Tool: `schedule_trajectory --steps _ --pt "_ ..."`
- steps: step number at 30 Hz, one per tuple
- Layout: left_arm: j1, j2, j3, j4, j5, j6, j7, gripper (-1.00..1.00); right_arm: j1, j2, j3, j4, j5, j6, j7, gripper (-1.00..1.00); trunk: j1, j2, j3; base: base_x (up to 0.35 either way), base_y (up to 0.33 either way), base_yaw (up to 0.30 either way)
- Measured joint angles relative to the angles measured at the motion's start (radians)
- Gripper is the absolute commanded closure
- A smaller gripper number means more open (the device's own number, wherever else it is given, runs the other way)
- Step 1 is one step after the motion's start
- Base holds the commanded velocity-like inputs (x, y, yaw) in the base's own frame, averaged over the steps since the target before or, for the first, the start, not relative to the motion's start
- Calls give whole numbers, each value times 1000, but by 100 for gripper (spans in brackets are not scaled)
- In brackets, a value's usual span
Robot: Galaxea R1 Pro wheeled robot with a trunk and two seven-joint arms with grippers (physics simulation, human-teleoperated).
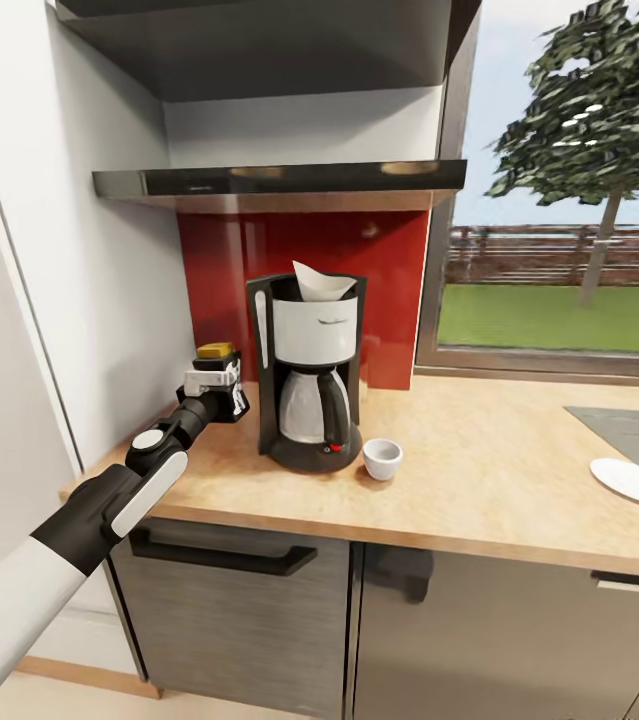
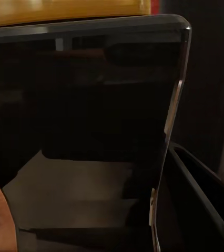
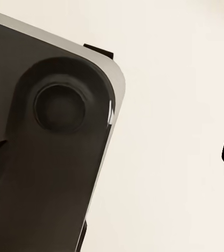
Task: Set up a coffee station on the kitchen countertop: keep the coffee maker on the countertop, move the bottle of coffee from the kitchen shelf to the counter next to the coffee maker, place a paper coffee filter on top of the coffee maker, put the saucer next to the coffee maker with the coffee cup on the saucer, and place the electric kettle next to the coffee maker.
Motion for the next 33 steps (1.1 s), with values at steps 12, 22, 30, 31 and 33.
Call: schedule_trajectory --steps 12,22,30,31,33 --pt "0 0 0 1 0 0 0 100 0 0 0 0 0 0 0 -100 46 -84 -38 0 0 0" --pt "0 0 0 1 0 0 0 100 0 0 1 0 0 0 0 -100 84 -154 -69 0 0 0" --pt "0 0 0 0 -1 -1 0 100 0 0 0 0 0 0 0 -100 92 -168 -75 0 0 0" --pt "0 0 0 0 -1 -1 0 100 0 0 0 0 0 0 0 -100 92 -168 -75 0 0 0" --pt "0 0 0 0 -1 -1 0 100 0 0 0 0 0 0 0 -100 92 -168 -75 14 0 0"
